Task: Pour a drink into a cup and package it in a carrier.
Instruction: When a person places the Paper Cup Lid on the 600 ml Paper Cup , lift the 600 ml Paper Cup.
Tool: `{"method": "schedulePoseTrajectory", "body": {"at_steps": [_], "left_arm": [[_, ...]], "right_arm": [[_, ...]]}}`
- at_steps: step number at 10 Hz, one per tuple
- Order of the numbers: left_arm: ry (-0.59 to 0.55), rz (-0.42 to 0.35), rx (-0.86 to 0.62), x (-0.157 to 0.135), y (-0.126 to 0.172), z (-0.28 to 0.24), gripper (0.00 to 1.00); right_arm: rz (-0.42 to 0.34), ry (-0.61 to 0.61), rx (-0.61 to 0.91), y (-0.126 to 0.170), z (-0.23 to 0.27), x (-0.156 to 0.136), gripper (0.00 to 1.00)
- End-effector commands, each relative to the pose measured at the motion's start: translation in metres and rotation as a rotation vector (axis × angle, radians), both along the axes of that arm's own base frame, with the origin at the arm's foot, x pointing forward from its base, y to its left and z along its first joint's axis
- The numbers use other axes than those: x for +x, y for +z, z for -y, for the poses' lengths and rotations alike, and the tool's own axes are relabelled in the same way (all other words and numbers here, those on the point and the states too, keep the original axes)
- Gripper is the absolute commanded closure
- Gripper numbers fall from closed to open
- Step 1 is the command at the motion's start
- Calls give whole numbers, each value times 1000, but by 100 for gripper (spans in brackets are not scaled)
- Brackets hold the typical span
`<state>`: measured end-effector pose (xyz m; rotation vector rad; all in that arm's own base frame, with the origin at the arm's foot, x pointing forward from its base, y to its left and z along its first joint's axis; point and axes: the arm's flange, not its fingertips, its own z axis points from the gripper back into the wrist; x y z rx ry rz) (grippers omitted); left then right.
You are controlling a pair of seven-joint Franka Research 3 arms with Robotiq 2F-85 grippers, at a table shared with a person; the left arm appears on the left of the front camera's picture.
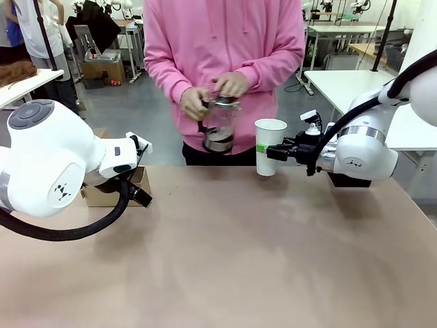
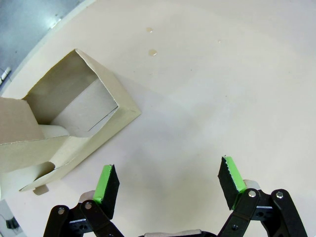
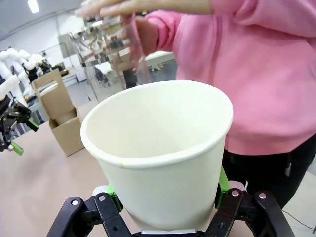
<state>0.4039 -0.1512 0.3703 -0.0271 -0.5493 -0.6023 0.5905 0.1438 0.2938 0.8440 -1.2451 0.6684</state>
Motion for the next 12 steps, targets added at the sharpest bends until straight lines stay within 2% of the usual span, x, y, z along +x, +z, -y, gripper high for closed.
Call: {"method": "schedulePoseTrajectory", "body": {"at_steps": [1,12], "left_arm": [[0,0,-2,0,0,0,0],[0,0,-2,0,0,0,0]], "right_arm": [[5,1,2,3,-2,0,20],[5,1,2,3,-2,0,20]]}}
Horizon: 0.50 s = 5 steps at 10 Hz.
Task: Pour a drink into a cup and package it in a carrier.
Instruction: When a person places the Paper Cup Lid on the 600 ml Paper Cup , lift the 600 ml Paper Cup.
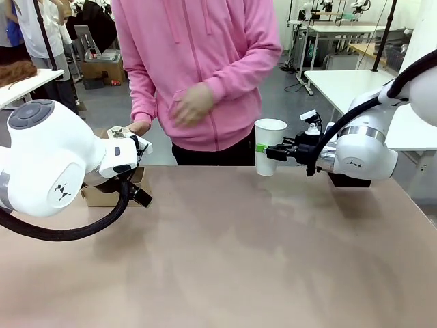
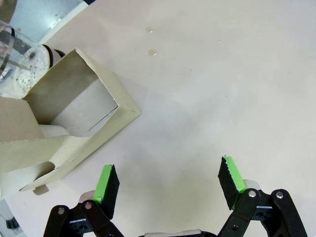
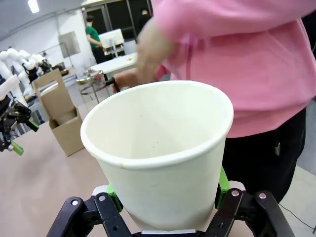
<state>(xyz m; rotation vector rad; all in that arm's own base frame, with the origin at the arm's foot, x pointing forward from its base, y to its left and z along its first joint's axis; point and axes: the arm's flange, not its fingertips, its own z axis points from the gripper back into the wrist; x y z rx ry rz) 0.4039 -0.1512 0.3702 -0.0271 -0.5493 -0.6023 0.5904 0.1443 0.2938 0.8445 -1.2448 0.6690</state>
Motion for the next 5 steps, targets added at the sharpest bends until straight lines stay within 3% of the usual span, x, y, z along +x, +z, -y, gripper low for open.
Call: {"method": "schedulePoseTrajectory", "body": {"at_steps": [1,5], "left_arm": [[0,0,-2,0,0,0,0],[0,0,-2,0,0,0,0]], "right_arm": [[5,0,2,3,-2,0,20],[5,0,2,3,-2,0,20]]}}
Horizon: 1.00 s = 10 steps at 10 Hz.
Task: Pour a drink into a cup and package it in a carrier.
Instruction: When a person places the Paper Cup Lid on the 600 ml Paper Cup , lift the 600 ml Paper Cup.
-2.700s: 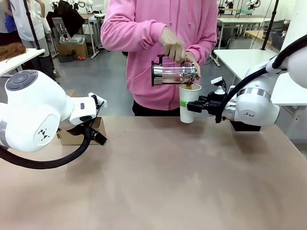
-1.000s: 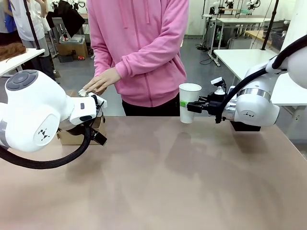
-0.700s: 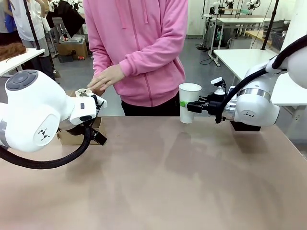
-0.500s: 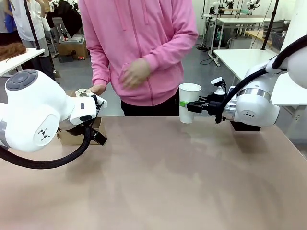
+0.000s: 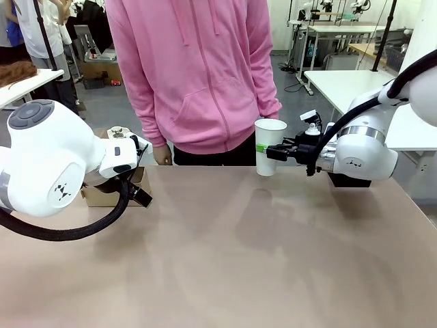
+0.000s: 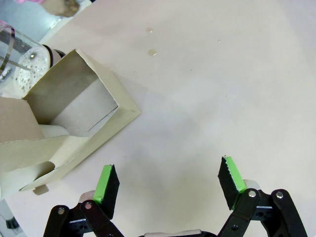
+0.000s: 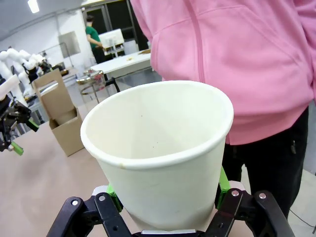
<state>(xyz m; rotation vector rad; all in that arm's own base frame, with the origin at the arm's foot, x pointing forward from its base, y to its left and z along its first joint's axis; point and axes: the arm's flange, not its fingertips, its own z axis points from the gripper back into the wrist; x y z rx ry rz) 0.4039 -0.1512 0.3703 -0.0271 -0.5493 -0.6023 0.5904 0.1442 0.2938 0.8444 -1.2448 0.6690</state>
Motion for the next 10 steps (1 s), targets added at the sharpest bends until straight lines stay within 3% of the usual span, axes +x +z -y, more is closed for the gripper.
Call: {"method": "schedulePoseTrajectory", "body": {"at_steps": [1,10], "left_arm": [[0,0,-2,0,0,0,0],[0,0,-2,0,0,0,0]], "right_arm": [[5,0,2,3,-2,0,20],[5,0,2,3,-2,0,20]]}}
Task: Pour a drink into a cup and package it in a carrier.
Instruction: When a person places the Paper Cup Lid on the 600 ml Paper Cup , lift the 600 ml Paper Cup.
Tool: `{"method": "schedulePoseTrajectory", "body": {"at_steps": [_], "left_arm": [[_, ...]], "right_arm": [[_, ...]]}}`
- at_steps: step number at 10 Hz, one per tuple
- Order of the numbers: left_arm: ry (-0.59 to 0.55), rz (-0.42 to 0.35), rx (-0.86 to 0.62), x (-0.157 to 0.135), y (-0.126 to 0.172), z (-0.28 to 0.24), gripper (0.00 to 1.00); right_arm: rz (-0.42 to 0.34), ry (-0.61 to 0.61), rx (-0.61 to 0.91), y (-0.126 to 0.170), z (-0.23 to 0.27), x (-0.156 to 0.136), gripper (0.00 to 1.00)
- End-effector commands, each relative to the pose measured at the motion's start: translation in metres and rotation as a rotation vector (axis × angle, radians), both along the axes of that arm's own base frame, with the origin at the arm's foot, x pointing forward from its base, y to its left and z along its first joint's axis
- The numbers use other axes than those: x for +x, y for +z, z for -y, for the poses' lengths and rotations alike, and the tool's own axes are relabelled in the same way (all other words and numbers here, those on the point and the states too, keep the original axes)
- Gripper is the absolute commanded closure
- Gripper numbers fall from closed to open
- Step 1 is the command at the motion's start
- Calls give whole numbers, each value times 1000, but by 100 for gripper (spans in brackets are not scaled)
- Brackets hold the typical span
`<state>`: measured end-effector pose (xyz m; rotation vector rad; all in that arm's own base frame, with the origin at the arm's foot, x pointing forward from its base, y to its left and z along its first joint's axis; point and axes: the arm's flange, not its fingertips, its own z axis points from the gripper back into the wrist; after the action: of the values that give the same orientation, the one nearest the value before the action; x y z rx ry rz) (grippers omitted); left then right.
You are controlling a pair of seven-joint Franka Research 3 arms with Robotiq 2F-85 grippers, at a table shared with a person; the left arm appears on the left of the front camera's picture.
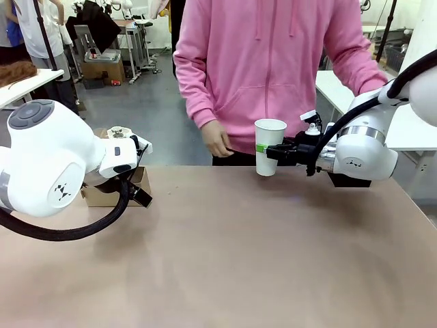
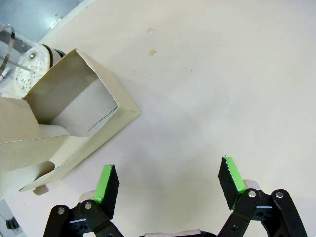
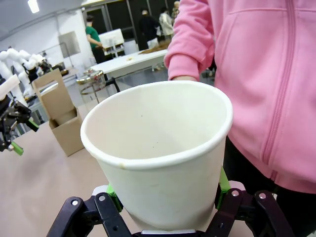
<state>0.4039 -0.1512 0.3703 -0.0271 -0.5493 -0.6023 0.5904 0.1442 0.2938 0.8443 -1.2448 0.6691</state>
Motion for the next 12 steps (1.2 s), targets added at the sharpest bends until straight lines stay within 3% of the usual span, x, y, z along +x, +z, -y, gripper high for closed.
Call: {"method": "schedulePoseTrajectory", "body": {"at_steps": [1,12], "left_arm": [[0,0,-2,0,0,0,0],[0,0,-2,0,0,0,0]], "right_arm": [[5,0,2,3,-2,0,20],[5,0,2,3,-2,0,20]]}}
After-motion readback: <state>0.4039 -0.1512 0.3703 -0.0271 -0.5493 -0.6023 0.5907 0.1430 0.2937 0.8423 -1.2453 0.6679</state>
